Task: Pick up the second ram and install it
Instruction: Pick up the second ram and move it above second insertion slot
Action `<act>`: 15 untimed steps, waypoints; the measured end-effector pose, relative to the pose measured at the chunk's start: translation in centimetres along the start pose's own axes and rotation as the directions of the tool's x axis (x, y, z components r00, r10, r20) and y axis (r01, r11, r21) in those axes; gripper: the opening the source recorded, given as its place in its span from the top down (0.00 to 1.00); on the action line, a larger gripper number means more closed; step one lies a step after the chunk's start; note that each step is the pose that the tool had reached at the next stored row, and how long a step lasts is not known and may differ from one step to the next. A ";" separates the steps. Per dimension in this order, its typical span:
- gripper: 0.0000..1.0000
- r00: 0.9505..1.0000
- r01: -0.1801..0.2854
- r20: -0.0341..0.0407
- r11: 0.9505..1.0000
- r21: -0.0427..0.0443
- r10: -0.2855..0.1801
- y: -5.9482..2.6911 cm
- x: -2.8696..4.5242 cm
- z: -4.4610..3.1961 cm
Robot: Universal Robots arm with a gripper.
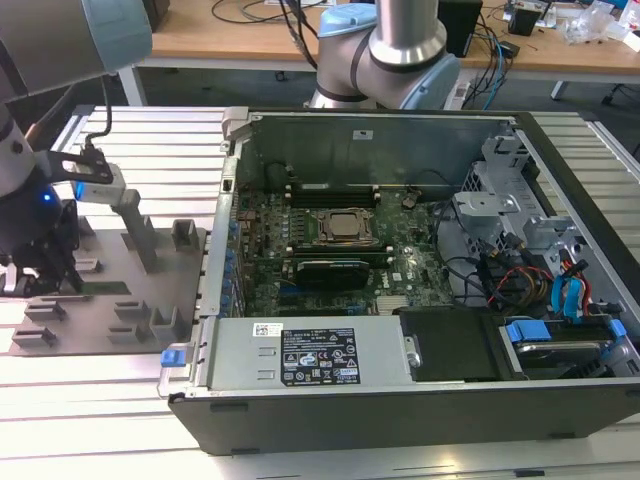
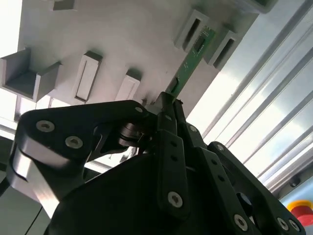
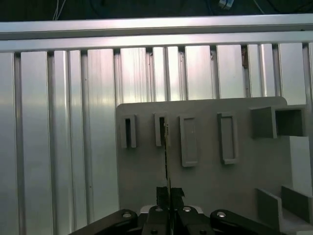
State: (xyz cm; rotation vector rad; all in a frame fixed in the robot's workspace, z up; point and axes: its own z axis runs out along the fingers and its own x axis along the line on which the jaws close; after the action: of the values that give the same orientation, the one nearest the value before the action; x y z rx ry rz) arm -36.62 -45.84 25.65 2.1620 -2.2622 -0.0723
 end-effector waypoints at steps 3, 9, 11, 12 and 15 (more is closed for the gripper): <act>0.87 1.000 0.000 0.000 1.000 0.000 0.000 0.05 -0.03 -1.22; 0.87 1.000 0.000 0.000 1.000 0.000 0.000 0.14 -0.08 -3.42; 0.87 1.000 0.000 0.000 1.000 0.000 0.000 0.15 -0.09 -3.74; 0.87 1.000 0.000 0.000 1.000 0.000 0.000 0.17 -0.10 -4.02; 0.87 1.000 0.000 0.000 1.000 0.000 0.000 0.20 -0.11 -4.84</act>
State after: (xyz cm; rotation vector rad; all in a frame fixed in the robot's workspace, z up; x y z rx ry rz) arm -36.62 -45.84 30.50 2.1620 -2.2622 -0.0724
